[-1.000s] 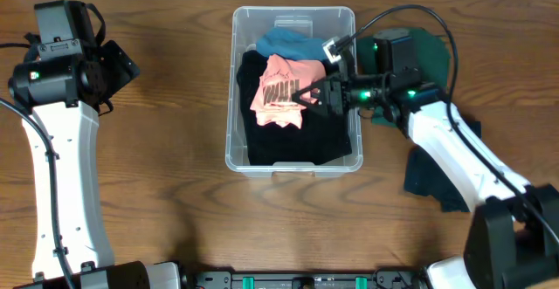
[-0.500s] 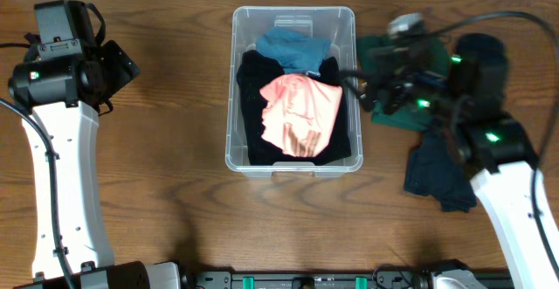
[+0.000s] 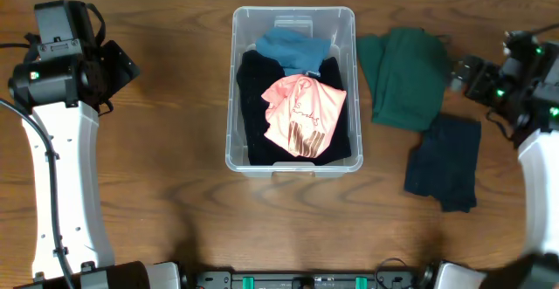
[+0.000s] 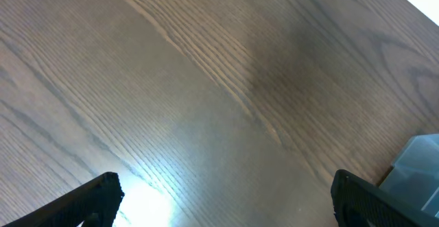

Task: Pack container
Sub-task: 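Move the right gripper back to the dark navy garment and grasp it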

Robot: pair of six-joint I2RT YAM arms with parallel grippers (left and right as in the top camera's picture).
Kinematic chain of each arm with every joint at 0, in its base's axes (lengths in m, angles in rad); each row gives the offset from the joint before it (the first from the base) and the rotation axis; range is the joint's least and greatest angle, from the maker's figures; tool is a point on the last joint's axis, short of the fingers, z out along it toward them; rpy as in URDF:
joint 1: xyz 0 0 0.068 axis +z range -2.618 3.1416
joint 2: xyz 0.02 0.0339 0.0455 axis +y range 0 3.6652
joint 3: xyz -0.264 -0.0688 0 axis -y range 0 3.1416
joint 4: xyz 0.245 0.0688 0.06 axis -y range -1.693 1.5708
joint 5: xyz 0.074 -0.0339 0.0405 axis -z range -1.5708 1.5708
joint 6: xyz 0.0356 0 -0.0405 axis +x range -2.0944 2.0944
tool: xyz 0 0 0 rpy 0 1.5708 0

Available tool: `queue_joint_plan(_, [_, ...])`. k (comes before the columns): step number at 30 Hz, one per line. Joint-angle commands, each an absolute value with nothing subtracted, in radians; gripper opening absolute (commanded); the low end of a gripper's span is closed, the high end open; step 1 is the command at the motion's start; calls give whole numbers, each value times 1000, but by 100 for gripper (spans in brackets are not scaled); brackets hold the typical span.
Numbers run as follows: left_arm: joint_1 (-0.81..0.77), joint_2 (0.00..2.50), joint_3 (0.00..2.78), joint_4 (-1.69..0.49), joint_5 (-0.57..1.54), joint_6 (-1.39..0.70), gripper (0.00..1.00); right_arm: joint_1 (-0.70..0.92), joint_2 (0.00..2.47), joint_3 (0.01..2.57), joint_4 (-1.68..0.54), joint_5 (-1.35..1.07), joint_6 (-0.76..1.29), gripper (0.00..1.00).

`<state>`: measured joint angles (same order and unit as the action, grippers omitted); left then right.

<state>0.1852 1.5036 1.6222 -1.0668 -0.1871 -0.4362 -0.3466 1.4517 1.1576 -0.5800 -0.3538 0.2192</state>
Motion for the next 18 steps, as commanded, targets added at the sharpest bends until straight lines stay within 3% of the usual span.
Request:
queue_joint_plan(1, [189,1503,1627,-1069,-196,-419,98,-424,1551,1164,-627,-382,187,99])
queue_joint_plan(10, [189,1503,1627,-1069,-196,-419,98,-610,1774,1164,-604,-481,-78,99])
queue_joint_plan(18, [189,1503,1627,-1069,-196,-419,98,-822,1842,1164,-713,-780,-416,99])
